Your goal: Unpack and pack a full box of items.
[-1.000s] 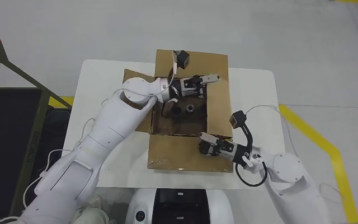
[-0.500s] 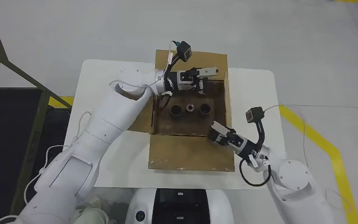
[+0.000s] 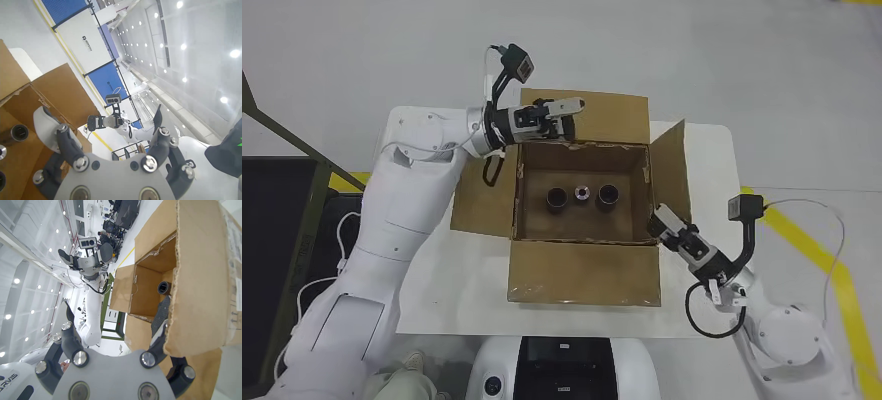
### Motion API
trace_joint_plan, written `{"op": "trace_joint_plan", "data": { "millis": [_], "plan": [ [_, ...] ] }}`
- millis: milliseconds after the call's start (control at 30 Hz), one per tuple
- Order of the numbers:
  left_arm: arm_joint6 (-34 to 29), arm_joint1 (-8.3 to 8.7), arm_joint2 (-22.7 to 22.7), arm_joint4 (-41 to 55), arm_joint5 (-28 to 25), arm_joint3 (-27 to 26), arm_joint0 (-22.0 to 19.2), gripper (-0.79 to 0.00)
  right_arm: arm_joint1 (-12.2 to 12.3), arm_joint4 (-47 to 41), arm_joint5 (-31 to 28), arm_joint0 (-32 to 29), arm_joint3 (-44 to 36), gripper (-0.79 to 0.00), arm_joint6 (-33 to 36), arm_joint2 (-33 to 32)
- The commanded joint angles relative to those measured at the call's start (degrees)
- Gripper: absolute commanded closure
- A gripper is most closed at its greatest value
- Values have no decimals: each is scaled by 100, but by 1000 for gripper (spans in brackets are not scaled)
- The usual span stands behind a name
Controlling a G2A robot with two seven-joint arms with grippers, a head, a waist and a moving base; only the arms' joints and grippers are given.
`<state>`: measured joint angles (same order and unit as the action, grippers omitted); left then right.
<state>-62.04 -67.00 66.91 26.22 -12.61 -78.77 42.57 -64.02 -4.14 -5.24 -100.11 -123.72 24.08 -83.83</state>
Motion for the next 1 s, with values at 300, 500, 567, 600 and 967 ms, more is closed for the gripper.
{"op": "trace_joint_plan", "data": {
  "millis": [300, 500, 567, 600, 967],
  "plan": [
    [-388, 214, 686, -437, 29, 217, 34, -785, -48, 163, 363, 383, 421, -785, -657, -48],
    [-668, 411, 1330, -740, -75, 32, 444, -785, -66, 268, 624, 610, 674, -785, -824, -85],
    [-780, 470, 1540, -742, -51, -39, 579, -785, -73, 307, 690, 681, 763, -785, -883, -92],
    [-866, 495, 1622, -694, -4, -55, 637, -785, -76, 323, 729, 716, 812, -785, -905, -87],
    [-1179, 732, 2518, -355, 312, 311, 697, -785, -130, 632, 812, 1102, 1273, -785, -1290, 25]
  ]
}}
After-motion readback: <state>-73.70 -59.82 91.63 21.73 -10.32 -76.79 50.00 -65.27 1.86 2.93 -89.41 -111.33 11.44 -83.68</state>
